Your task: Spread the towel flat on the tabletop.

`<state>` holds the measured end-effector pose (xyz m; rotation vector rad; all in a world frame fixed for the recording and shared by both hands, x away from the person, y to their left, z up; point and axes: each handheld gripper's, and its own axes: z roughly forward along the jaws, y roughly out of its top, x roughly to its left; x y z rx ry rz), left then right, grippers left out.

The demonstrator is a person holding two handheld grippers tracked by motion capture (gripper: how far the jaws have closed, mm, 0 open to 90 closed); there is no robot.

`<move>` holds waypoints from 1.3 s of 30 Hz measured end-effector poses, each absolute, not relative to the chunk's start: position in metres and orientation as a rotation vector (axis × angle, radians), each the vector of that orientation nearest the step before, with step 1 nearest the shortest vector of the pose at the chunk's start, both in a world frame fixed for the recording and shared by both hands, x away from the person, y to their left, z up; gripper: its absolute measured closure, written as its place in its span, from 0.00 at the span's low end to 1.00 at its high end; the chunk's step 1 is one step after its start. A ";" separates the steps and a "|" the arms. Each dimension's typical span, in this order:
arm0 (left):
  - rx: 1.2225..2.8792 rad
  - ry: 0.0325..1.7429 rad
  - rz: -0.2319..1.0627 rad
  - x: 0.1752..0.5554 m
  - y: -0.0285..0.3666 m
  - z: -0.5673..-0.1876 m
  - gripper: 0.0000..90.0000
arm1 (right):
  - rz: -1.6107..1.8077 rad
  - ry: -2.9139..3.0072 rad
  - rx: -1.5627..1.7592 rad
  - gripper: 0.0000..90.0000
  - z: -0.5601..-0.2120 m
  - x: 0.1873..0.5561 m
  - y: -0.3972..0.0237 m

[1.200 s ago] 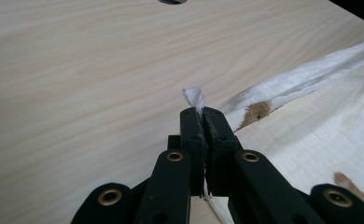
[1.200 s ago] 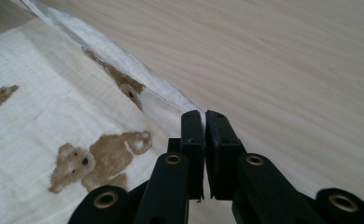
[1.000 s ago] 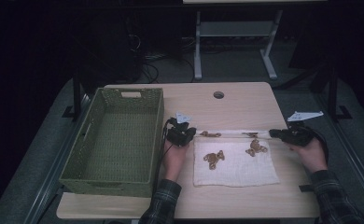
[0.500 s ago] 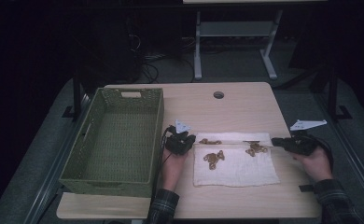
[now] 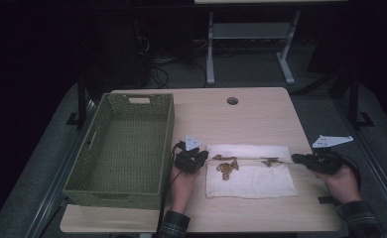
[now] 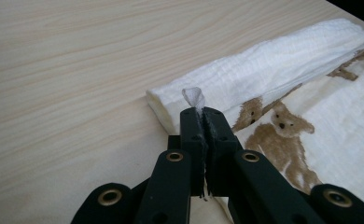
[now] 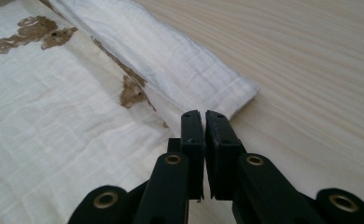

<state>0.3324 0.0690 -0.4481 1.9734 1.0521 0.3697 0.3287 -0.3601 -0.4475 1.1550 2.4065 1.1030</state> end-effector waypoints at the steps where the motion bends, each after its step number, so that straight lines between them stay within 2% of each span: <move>1: 1.975 1.051 0.368 0.331 0.069 -0.448 0.97 | 1.105 2.406 1.159 0.95 -0.447 0.327 -0.360; 23: 1.945 1.023 0.362 0.291 0.073 -0.428 0.97 | 1.142 2.396 1.102 0.95 -0.439 0.287 -0.364; 39: 1.976 1.024 0.354 0.260 0.075 -0.429 0.97 | 1.150 2.433 1.094 0.95 -0.442 0.262 -0.362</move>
